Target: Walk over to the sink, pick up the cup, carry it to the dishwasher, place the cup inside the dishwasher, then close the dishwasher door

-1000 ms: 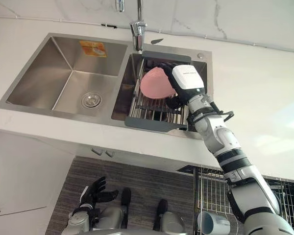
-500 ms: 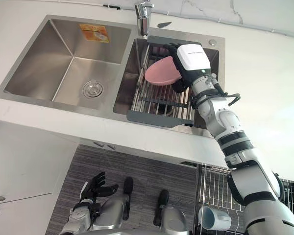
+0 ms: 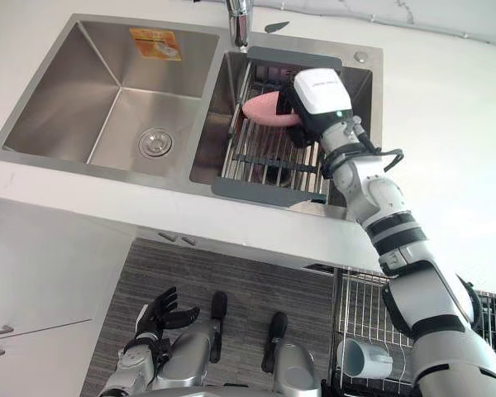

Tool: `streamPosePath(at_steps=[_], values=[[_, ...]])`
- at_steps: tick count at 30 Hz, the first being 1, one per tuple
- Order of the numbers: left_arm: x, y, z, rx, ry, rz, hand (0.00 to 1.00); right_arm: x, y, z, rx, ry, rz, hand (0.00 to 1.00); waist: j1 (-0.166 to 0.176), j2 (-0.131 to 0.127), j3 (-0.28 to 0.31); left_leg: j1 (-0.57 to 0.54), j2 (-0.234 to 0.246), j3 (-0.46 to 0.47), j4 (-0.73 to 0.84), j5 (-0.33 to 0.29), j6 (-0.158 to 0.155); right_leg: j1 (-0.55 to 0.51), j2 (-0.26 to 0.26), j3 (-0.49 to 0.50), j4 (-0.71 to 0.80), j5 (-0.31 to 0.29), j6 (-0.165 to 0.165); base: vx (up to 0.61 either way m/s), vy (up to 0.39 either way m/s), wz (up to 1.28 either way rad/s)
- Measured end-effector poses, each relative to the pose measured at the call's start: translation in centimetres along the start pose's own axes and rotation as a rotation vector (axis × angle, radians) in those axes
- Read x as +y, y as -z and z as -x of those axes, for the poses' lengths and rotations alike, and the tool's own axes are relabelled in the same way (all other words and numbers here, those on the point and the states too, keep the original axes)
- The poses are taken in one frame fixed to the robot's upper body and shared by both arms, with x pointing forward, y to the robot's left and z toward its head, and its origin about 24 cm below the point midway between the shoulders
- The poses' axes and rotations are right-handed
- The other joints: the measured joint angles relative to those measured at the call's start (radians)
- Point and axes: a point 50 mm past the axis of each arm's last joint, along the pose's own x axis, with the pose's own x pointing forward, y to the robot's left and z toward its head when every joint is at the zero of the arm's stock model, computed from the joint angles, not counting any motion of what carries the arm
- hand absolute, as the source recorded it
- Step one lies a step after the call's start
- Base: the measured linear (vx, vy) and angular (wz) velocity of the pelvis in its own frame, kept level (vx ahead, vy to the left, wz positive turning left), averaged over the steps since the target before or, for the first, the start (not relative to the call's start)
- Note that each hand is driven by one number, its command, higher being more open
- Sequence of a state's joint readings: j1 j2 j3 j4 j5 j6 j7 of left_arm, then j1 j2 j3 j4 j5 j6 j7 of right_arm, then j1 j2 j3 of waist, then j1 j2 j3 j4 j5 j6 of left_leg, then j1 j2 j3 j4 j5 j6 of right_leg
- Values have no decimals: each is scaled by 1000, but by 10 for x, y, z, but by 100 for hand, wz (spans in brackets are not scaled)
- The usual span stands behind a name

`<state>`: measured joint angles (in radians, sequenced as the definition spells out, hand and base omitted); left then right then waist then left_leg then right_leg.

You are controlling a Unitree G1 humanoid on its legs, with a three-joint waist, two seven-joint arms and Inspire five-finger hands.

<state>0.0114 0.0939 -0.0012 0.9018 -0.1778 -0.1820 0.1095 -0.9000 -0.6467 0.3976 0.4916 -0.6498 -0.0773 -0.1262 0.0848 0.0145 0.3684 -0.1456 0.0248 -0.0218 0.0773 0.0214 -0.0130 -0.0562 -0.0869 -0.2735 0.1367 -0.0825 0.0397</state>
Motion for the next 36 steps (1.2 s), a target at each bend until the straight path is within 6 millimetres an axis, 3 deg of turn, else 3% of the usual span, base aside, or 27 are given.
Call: streamPosePath(at_steps=[4, 15, 21, 26, 36], values=[[0, 0, 0, 2, -1, 0, 90, 2, -3, 5, -14, 6, -12, 30, 0, 0, 0, 4, -1, 4, -5, 0, 0, 0, -1, 4, 0, 0, 0, 9, -2, -2], [3, 4, 1, 24, -7, -7, 90, 13, -14, 41, -51, 47, -140, 30, -8, -5, -3, 71, -1, 18, -54, 2, 2, 39, -1, 22, -7, 0, 0, 20, -5, -3], [8, 8, 1, 45, -19, -27, 90, 14, -21, 61, -63, 94, -224, 30, -21, -26, -18, 115, -2, 33, -77, 4, 3, 72, 0, 36, -25, 0, 1, 36, -7, -8], [16, 18, 4, 90, -33, -61, 90, 19, -25, 93, -27, 150, -347, 30, -45, -58, -74, 147, -4, 45, -77, 4, 3, 109, -1, 50, -48, 1, 2, 39, -7, -7], [14, 34, 9, 153, -23, -102, 90, 13, -38, 142, 25, 289, -468, 30, -80, -57, -123, 230, -4, 62, -99, 3, 3, 179, 1, 75, -67, 1, 4, -33, -9, -8]])
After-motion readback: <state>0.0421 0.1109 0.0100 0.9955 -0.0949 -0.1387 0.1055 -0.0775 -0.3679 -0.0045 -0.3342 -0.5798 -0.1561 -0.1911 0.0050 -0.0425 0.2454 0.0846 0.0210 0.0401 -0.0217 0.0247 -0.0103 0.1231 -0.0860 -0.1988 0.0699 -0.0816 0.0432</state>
